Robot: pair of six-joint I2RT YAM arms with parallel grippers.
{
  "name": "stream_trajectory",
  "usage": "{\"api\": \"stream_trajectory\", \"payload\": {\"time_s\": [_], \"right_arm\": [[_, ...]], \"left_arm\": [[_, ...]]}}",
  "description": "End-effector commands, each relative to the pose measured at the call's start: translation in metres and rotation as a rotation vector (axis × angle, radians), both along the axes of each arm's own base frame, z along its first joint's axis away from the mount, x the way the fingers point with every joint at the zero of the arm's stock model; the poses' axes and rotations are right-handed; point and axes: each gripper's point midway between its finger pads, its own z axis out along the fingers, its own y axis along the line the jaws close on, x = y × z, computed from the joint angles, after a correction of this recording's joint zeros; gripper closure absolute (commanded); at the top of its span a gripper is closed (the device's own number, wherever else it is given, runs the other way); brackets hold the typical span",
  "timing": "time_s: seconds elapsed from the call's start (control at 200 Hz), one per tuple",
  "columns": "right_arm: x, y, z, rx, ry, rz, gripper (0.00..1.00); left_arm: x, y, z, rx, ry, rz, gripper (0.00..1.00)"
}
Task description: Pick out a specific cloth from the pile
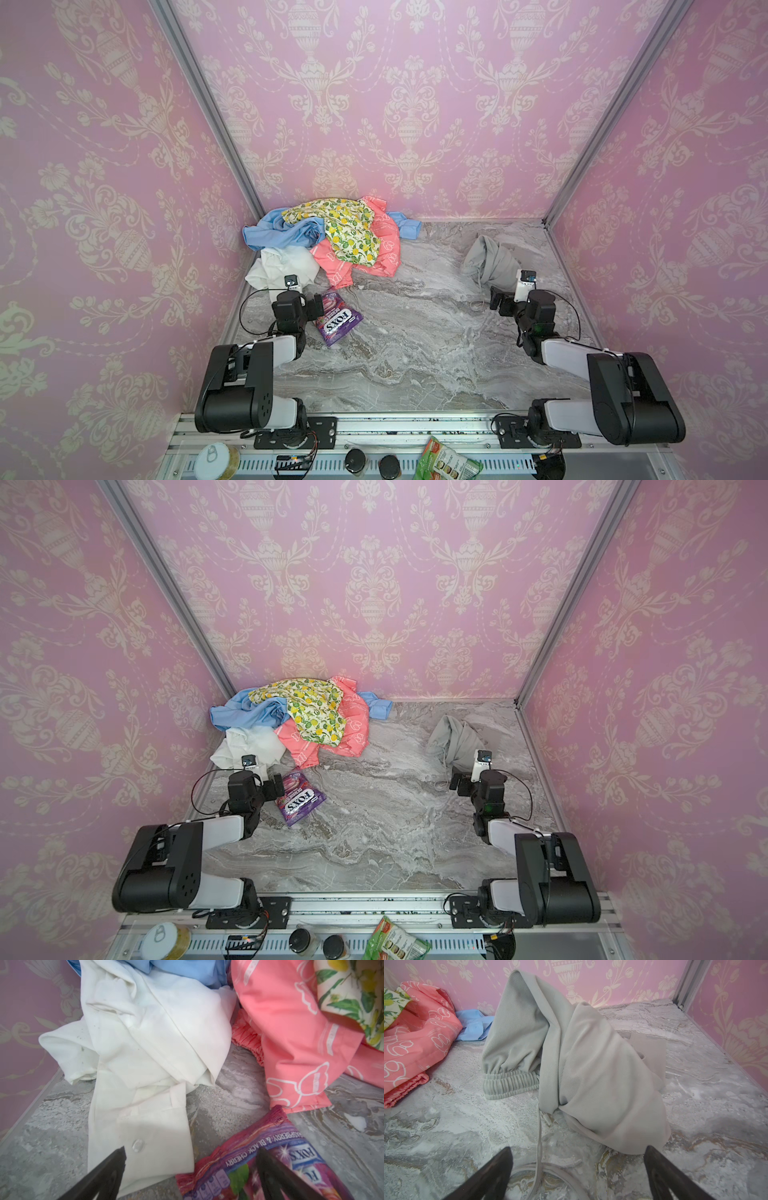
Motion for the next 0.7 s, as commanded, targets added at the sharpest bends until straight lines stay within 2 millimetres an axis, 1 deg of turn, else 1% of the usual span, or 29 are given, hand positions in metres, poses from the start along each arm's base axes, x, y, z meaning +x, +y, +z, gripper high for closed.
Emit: {"api": "stream_trajectory", "payload": {"time_s": [0.0, 0.045, 0.085, 0.14, 0.18, 0.225, 0.265, 0.32, 0.385, 0.695], "right_arm": [[0.007, 0.001, 0.005, -0.053, -0.103, 0.009, 0.00], [0.010, 0.007, -0.002, -0.061, -0.114, 0.039, 0.00], [0.014, 0.011, -0.003, -0.064, -0.123, 0.056, 0.00], [0.015, 0.007, -0.007, -0.064, -0.073, 0.033, 0.00], [0.020, 0.007, -0.006, -0.059, -0.076, 0.038, 0.00], [0.023, 0.008, -0.011, -0.059, -0.026, 0.048, 0.00], [0.023, 0.008, -0.011, -0.047, -0.027, 0.050, 0.00], [0.023, 0.006, -0.010, -0.041, -0.032, 0.047, 0.00], [0.023, 0.007, -0.010, -0.041, -0.041, 0.049, 0.00], [0.024, 0.007, -0.010, -0.042, -0.035, 0.050, 0.00]], "left_arm": [[0.018, -0.015, 0.022, -0.009, -0.166, -0.108, 0.01], [0.016, -0.014, 0.011, -0.004, -0.181, -0.099, 0.01], [0.018, -0.008, 0.013, 0.004, -0.227, -0.063, 0.01], [0.018, 0.002, 0.006, 0.003, -0.162, 0.003, 0.01], [0.021, 0.000, 0.005, 0.012, -0.132, -0.005, 0.01], [0.022, -0.002, 0.006, 0.033, -0.144, -0.006, 0.01], [0.024, -0.003, 0.008, 0.043, -0.169, -0.009, 0.01], [0.023, -0.003, 0.005, 0.040, -0.140, -0.008, 0.01], [0.024, -0.004, 0.008, 0.051, -0.158, -0.008, 0.01], [0.023, -0.007, 0.007, 0.048, -0.153, -0.028, 0.01]]}}
